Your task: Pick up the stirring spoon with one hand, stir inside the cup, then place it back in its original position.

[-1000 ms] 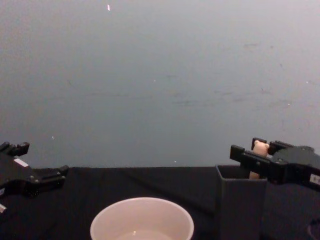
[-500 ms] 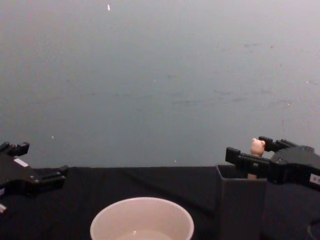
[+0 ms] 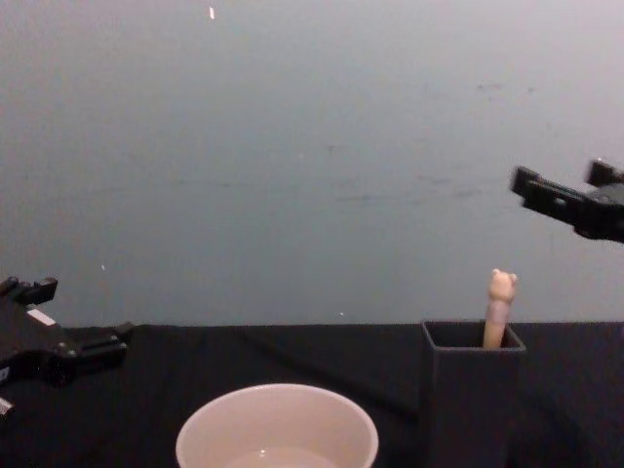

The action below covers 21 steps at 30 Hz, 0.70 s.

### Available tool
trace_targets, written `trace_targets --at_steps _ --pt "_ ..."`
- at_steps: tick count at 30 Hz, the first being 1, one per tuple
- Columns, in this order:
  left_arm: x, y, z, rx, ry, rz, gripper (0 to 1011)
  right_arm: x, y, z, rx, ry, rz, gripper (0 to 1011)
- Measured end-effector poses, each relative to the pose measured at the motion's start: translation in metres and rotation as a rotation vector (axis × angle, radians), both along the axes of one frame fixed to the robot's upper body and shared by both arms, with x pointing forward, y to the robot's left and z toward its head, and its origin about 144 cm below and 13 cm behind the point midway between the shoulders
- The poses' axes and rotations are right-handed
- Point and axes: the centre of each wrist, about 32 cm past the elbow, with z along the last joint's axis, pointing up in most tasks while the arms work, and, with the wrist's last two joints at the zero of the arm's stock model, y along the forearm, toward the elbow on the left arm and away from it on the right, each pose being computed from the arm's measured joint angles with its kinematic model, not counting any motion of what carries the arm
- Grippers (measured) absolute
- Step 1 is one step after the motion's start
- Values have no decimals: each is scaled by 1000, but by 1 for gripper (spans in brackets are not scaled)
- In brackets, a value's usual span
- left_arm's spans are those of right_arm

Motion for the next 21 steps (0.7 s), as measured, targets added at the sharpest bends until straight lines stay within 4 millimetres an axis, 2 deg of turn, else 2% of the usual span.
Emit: trace_targets --at_steps 6,10,15,21 --pt "0 0 0 0 0 0 1001 4 -2 -19 -76 66 -154 1000" --pt "0 0 0 0 0 0 1001 0 -2 -37 -141 142 -160 1000" --pt "0 0 0 0 0 0 1001 -4 -1 -49 -182 204 -142 1000" --pt "0 0 0 0 0 0 1001 -6 0 -55 -204 230 -129 1000"
